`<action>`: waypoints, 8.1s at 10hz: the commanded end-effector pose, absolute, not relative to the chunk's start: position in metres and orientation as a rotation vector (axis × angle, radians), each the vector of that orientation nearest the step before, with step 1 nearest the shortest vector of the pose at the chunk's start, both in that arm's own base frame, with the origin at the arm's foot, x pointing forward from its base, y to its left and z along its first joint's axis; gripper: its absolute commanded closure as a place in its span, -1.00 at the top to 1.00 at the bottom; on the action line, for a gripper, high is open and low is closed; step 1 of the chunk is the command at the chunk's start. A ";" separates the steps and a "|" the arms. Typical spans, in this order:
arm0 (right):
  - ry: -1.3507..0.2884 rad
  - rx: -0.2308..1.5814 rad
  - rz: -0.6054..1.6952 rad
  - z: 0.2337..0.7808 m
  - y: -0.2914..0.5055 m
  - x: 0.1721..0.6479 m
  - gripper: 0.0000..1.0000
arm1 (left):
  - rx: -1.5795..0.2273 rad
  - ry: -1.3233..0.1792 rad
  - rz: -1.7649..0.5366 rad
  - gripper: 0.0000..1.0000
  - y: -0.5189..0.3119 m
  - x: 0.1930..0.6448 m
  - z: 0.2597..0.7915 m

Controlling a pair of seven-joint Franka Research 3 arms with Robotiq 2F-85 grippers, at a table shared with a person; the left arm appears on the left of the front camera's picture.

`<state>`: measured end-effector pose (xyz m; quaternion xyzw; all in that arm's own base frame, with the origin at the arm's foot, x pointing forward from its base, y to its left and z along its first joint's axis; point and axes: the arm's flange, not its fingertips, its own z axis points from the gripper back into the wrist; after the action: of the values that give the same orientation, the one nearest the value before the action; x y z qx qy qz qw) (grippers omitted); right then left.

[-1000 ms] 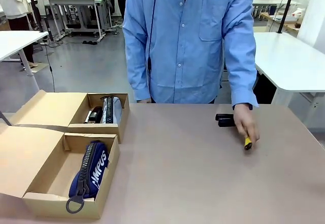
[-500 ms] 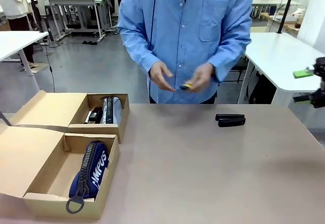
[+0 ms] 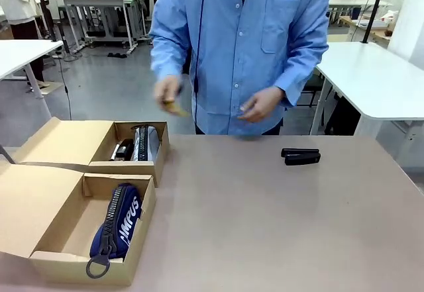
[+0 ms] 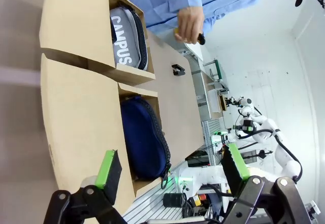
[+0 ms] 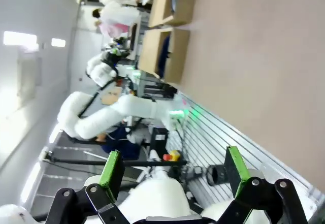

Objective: Place items inside the box.
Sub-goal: Pick up a Pencil pouch or Stapler and place it inside the Mailer Box closest to the robot.

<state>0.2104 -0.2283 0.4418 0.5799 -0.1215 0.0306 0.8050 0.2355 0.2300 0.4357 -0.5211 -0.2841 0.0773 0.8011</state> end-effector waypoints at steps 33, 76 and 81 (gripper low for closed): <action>-0.245 0.272 1.451 0.281 0.059 0.633 1.00 | -1.134 -0.636 0.152 1.00 0.229 0.236 0.435; -0.136 0.482 1.025 0.423 0.203 0.322 -0.17 | -1.134 -0.636 0.152 1.00 0.229 0.236 0.435; -0.206 0.791 0.840 0.457 0.398 0.285 -0.17 | -1.134 -0.636 0.152 1.00 0.229 0.236 0.435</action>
<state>0.2668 0.3729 0.4711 0.3698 -0.0748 0.4304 0.8200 0.2358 0.2296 0.4358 -0.5208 -0.2836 0.0768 0.8015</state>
